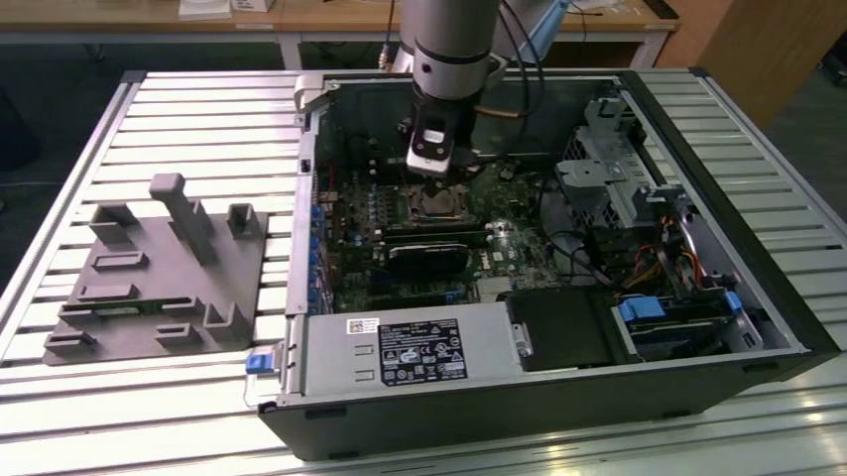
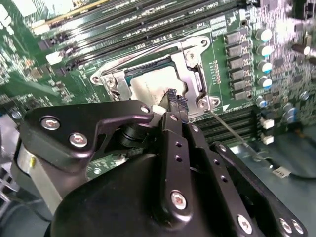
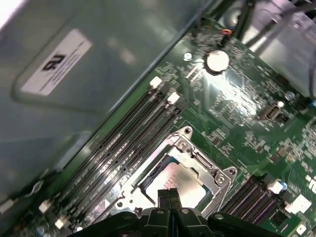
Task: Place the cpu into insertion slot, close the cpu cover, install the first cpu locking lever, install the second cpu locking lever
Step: 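Close the cpu cover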
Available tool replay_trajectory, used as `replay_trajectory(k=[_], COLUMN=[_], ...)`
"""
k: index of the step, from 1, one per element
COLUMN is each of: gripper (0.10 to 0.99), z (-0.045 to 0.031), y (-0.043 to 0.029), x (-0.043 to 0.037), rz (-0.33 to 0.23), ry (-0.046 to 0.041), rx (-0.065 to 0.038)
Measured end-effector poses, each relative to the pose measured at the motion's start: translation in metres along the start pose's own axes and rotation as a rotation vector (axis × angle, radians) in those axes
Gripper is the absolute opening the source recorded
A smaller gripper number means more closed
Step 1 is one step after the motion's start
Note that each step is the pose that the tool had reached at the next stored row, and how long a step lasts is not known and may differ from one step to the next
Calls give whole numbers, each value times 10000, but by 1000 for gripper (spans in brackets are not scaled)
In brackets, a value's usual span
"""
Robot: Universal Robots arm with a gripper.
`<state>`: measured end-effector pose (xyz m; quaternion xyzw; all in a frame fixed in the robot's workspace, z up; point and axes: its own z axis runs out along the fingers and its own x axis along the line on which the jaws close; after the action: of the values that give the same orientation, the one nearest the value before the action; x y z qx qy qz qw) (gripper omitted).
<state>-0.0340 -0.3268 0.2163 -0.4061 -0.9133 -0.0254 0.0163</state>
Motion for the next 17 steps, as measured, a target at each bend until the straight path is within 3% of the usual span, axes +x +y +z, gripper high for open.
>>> replay_trajectory(k=[17], gripper=[106], z=[11], y=[0], x=[-1], rz=[-3086], ry=[102], rx=[156])
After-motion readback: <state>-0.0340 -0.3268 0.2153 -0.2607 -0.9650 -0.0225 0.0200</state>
